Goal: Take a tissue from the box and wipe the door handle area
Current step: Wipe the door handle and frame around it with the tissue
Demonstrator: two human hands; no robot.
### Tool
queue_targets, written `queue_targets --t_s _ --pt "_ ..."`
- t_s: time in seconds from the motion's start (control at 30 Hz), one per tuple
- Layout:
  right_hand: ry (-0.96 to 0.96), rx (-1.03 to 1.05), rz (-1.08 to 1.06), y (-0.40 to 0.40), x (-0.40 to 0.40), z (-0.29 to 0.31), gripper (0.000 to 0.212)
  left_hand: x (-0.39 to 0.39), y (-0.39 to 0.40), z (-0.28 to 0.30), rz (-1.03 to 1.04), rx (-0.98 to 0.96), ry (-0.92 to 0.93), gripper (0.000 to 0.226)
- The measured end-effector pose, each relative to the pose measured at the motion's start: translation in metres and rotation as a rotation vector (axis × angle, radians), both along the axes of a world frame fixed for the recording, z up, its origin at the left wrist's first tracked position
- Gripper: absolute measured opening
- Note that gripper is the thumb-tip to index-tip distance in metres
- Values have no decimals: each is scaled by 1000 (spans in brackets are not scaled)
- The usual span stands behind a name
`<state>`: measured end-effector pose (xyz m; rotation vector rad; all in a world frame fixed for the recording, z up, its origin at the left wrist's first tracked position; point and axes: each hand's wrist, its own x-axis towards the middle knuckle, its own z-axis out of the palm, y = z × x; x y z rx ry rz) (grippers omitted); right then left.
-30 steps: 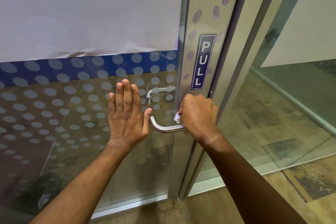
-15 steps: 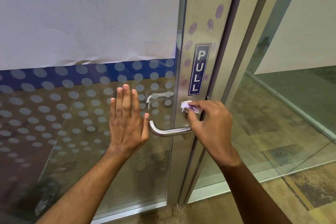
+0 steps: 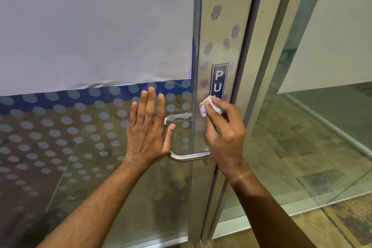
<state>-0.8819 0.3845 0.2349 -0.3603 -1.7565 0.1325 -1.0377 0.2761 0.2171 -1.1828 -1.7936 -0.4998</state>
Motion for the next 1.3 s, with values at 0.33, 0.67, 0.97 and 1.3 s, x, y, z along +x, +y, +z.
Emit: queue_targets --t_s 0.33,0.67,0.97,1.3 --pt "-173 99 -103 3 -12 2 27 -2 4 -4 -2 10 9 86" --pt "-531 139 -163 6 7 1 30 -1 4 -5 -1 1 -5 89" --pt "29 -54 -49 20 30 14 29 0 5 -5 20 -3 -7 87" --pt "-152 10 -192 22 -2 -12 38 -3 6 -8 24 13 20 90"
